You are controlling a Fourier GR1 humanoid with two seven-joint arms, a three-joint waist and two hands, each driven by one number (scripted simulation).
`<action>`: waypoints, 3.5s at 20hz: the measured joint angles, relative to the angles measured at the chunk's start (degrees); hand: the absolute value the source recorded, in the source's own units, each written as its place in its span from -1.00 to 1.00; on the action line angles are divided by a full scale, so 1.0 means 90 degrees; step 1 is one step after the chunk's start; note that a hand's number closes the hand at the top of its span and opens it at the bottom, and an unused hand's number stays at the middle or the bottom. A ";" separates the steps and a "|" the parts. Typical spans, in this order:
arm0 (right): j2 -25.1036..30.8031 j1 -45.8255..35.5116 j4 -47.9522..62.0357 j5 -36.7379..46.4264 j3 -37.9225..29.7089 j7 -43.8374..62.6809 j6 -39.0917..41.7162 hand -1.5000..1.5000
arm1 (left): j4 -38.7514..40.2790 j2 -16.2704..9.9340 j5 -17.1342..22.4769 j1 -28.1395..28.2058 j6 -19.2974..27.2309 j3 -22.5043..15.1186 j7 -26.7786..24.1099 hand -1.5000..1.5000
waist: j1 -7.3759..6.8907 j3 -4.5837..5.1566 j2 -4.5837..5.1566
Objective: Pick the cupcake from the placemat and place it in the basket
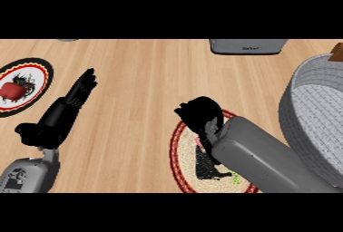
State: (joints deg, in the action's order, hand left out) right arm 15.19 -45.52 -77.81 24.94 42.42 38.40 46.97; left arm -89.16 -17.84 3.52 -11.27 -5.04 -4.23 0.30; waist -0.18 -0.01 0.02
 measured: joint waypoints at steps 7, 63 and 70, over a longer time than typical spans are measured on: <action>-0.0435 0.0362 -0.0084 0.0476 -0.0374 -0.0177 0.0129 -1.00 | -0.0205 0.0154 -0.0151 0.0132 -0.0074 0.0082 0.0113 0.00 | -0.0002 0.0001 -0.0005; 0.0061 0.2653 -0.0317 0.4236 -0.0467 -0.2994 -0.1058 1.00 | -0.0221 0.0612 -0.0669 0.0265 -0.0623 0.0909 0.0228 0.00 | 0.0365 -0.0010 -0.0140; 0.0781 0.4758 -0.2159 0.3529 -0.1454 -0.3537 -0.3038 1.00 | -0.0387 0.0538 -0.0604 0.0635 -0.0538 0.1152 0.0199 0.00 | 0.0808 -0.0027 -0.0203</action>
State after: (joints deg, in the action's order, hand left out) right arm 22.22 -2.70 -97.25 56.70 29.34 6.56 19.63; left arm -92.64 -13.00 -1.92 -5.56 -9.88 6.14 2.09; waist 7.09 -0.25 -1.80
